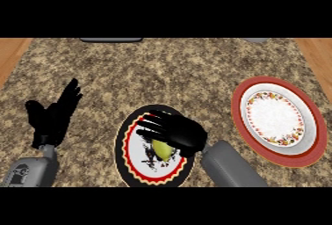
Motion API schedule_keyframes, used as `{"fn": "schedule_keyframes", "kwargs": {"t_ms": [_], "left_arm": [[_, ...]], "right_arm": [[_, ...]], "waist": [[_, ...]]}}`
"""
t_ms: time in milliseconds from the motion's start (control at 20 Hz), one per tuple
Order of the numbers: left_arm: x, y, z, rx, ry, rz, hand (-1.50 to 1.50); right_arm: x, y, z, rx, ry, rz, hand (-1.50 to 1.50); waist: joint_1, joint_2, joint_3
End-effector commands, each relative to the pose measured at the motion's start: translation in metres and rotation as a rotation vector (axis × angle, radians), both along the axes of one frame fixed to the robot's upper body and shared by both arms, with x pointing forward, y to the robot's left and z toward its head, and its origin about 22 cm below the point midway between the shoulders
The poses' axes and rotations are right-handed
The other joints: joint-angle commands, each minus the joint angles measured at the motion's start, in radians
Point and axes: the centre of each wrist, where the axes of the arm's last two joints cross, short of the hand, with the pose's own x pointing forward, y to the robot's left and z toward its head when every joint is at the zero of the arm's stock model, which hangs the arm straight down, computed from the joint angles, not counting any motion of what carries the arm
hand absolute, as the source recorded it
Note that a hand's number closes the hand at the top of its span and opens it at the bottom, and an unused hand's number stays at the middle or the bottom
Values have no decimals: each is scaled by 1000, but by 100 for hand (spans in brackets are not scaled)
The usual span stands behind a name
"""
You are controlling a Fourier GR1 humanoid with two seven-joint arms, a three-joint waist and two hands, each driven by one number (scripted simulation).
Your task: Pick the lemon from the plate and place it in the plate
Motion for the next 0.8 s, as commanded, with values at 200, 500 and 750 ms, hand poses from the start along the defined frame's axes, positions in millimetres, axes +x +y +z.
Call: {"fn": "schedule_keyframes", "kwargs": {"t_ms": [200,500,750], "left_arm": [[-5,3,-1,-9,3,6,0],[13,-12,5,-7,-7,-5,0],[7,-3,7,7,0,-1,0]], "right_arm": [[-3,22,-6,-49,-30,-47,-150],[-2,26,-15,-60,-55,-62,-150],[0,45,2,-157,-74,-74,-150]], "waist": [[7,5,2],[6,6,2],[12,5,3]]}}
